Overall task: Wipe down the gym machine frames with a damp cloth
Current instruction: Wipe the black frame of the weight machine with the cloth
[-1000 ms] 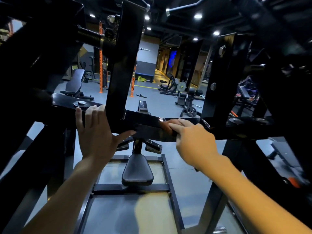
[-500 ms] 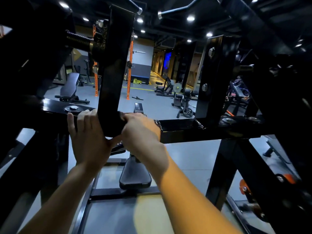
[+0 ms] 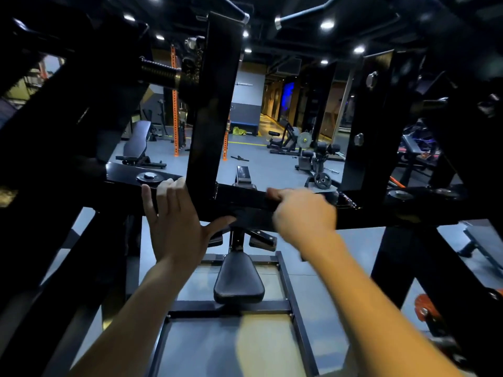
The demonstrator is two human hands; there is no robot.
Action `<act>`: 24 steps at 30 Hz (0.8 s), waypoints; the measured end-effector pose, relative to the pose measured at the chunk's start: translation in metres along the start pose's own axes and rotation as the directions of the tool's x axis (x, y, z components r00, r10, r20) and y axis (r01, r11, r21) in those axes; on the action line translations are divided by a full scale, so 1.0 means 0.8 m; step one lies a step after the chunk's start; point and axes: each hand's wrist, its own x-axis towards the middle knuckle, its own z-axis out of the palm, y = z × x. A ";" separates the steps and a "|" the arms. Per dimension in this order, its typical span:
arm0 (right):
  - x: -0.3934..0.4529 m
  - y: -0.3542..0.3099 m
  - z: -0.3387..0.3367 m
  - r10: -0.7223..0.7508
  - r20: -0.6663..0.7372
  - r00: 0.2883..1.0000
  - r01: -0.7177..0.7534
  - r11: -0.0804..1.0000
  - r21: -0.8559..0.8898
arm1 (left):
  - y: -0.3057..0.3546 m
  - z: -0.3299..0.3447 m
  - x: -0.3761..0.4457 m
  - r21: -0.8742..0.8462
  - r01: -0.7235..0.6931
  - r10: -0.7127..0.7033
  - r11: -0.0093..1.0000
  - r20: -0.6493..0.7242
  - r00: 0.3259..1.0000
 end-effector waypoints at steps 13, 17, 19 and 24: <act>-0.021 0.100 -0.028 0.043 -0.071 0.997 -0.037 0.996 0.086 | -0.001 -0.002 0.001 0.036 -0.028 0.025 0.999 0.072 0.997; -0.011 0.060 -0.021 0.134 -0.009 0.991 -0.134 0.991 0.008 | 0.002 -0.004 0.000 0.048 -0.024 0.021 0.999 0.075 0.997; -0.002 -0.003 -0.010 0.014 0.094 0.995 -0.024 0.995 0.100 | 0.002 -0.004 0.002 0.049 -0.018 0.014 0.999 0.079 0.997; 0.005 -0.074 -0.011 -0.313 0.142 0.939 0.271 0.928 0.255 | -0.004 0.002 0.002 -0.033 -0.025 0.027 0.999 0.048 0.998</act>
